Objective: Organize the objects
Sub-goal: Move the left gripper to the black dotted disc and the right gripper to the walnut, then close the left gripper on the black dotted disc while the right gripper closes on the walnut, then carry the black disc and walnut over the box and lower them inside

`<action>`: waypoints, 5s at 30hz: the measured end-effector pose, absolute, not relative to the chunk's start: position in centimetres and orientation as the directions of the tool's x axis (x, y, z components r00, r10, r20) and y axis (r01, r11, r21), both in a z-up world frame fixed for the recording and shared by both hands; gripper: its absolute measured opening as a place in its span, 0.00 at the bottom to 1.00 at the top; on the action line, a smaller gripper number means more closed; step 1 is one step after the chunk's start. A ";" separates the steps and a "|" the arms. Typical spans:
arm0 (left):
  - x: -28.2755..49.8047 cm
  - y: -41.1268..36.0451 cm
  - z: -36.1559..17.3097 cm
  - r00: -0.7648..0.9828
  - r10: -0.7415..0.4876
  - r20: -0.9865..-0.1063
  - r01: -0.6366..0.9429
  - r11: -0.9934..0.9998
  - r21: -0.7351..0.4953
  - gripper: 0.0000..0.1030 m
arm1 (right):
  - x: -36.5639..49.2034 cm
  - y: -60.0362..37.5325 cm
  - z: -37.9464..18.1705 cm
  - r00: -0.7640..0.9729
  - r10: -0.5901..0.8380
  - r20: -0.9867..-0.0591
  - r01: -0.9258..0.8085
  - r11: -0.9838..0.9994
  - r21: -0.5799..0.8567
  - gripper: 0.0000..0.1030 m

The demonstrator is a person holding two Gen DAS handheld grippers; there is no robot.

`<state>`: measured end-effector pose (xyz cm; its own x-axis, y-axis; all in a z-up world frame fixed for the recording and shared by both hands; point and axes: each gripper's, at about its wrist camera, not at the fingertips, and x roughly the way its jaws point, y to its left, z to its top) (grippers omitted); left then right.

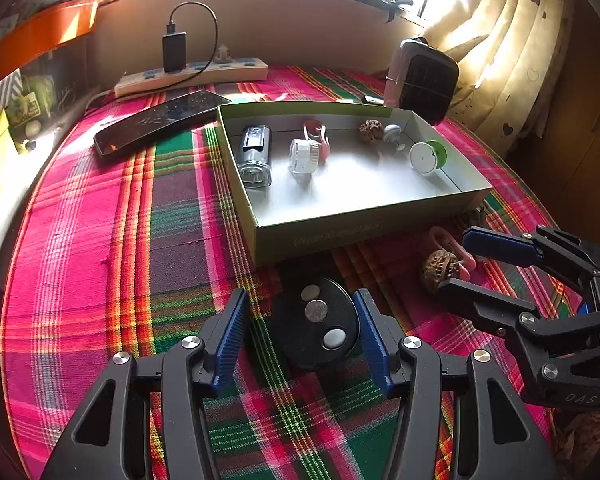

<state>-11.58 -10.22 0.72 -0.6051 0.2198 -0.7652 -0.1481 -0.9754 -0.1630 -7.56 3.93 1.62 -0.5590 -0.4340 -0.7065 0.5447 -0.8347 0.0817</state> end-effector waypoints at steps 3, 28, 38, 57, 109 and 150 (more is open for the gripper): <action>-11.6 -10.2 0.7 -0.606 0.217 -0.765 -0.149 -0.976 -0.159 0.51 | -7.4 3.5 1.4 -0.532 -0.451 -0.717 0.559 -0.823 0.103 0.53; -11.5 -10.2 0.8 -0.607 0.221 -0.763 -0.149 -0.975 -0.164 0.51 | -9.1 3.1 -0.3 -0.542 -0.356 -0.762 0.500 -0.864 0.048 0.53; -11.4 -9.7 0.8 -0.613 0.196 -0.765 -0.153 -0.980 -0.129 0.51 | -8.8 3.0 -0.4 -0.560 -0.314 -0.767 0.490 -0.872 -0.001 0.46; -11.0 -10.0 0.6 -0.633 0.146 -0.760 -0.118 -0.989 -0.092 0.37 | -8.9 3.2 -0.8 -0.532 -0.338 -0.776 0.498 -0.866 0.036 0.28; -10.3 -9.9 0.9 -0.640 0.128 -0.757 -0.056 -0.991 -0.120 0.36 | -8.9 3.6 -0.3 -0.518 -0.388 -0.762 0.517 -0.852 0.082 0.28; -13.5 -8.5 4.8 -0.688 0.148 -0.711 -0.066 -0.988 -0.142 0.36 | -14.3 5.0 4.4 -0.608 -0.391 -0.691 0.507 -0.861 0.042 0.28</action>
